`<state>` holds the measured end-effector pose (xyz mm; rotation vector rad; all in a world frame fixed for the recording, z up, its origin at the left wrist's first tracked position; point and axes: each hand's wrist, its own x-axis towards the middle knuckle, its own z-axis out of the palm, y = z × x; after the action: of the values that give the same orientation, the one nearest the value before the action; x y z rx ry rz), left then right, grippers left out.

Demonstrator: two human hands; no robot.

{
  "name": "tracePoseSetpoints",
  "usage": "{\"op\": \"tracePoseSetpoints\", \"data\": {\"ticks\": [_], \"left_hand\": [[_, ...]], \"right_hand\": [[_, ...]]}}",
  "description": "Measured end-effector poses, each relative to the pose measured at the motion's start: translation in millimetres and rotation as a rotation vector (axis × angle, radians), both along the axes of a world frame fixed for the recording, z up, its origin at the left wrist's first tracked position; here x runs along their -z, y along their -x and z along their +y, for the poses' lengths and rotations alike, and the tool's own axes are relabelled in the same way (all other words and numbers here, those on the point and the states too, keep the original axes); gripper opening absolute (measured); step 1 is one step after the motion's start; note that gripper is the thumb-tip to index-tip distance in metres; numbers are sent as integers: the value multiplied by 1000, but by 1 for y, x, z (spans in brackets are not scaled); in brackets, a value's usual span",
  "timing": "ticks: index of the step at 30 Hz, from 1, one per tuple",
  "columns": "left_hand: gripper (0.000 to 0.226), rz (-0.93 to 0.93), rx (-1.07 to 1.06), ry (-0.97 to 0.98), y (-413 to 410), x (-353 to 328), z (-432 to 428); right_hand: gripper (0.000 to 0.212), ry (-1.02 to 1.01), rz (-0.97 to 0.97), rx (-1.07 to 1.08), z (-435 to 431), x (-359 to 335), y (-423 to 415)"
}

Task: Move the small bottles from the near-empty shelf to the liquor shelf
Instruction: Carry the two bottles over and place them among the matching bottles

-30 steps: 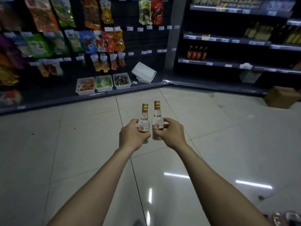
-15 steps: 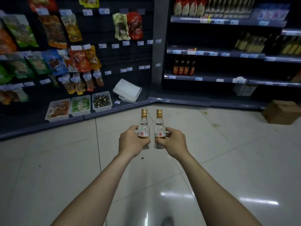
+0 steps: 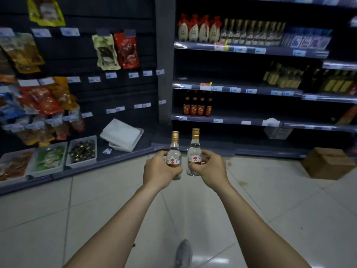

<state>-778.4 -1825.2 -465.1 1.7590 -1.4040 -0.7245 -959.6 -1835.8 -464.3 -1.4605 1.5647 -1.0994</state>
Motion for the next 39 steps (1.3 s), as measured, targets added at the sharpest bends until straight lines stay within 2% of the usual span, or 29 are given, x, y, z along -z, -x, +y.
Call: {"op": "tracePoseSetpoints", "data": {"ticks": [7, 17, 23, 28, 31, 35, 39], "left_hand": [[49, 59, 57, 15, 87, -13, -197], [45, 63, 86, 77, 209, -31, -413], [51, 92, 69, 168, 295, -50, -530], [57, 99, -1, 188, 352, -68, -613], [49, 93, -8, 213, 375, -77, -654], [57, 93, -24, 256, 404, -89, -716], [57, 93, 39, 312, 438, -102, -785]], "right_hand": [[44, 16, 86, 27, -186, -16, 85], [39, 79, 17, 76, -392, -36, 212], [37, 130, 13, 4, -519, -58, 301], [46, 140, 7, -43, -608, -74, 362], [47, 139, -7, -52, -652, -75, 388], [46, 149, -54, -61, -712, -79, 416], [47, 227, -28, -37, -773, -96, 443]]}}
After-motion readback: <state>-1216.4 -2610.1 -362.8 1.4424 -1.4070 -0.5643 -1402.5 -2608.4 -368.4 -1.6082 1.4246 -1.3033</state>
